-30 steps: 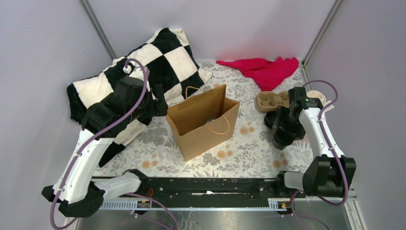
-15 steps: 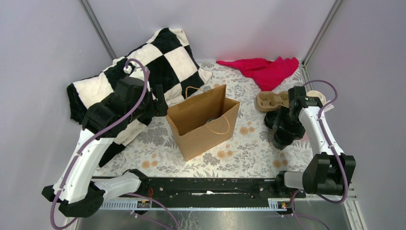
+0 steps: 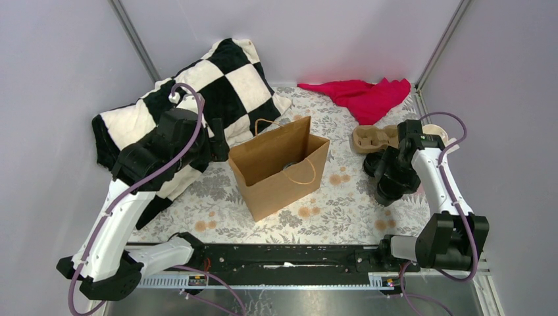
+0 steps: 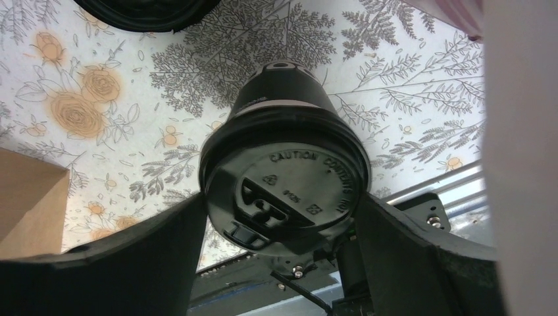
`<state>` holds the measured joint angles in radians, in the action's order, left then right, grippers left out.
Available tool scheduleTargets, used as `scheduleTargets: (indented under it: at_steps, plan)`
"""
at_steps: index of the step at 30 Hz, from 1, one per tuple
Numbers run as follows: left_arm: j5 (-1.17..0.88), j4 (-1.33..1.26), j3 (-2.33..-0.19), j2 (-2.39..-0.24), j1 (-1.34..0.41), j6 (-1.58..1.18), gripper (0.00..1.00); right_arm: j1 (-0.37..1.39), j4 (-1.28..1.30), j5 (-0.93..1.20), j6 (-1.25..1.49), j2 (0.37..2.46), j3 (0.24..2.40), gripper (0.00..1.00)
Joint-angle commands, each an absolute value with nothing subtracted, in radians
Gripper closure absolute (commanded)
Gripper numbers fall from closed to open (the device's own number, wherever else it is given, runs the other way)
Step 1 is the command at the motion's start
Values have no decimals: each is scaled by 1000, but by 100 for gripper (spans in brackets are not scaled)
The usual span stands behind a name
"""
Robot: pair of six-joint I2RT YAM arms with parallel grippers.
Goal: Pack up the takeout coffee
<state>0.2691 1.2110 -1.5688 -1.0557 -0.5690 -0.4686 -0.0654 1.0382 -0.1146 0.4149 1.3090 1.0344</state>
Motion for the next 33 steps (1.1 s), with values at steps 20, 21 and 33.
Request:
scheduleTargets:
  at_steps: [20, 21, 33]
  plan:
    - [271, 1169, -1609, -1078, -563, -443, 12, -60, 1018, -126, 404, 1316, 1083, 6]
    - [269, 1169, -1608, -1079, -564, -445, 12, -60, 1019, -124, 406, 1317, 1090, 6]
    - [268, 1169, -1613, -1081, -564, -438, 12, -60, 1012, -116, 423, 1303, 1076, 10]
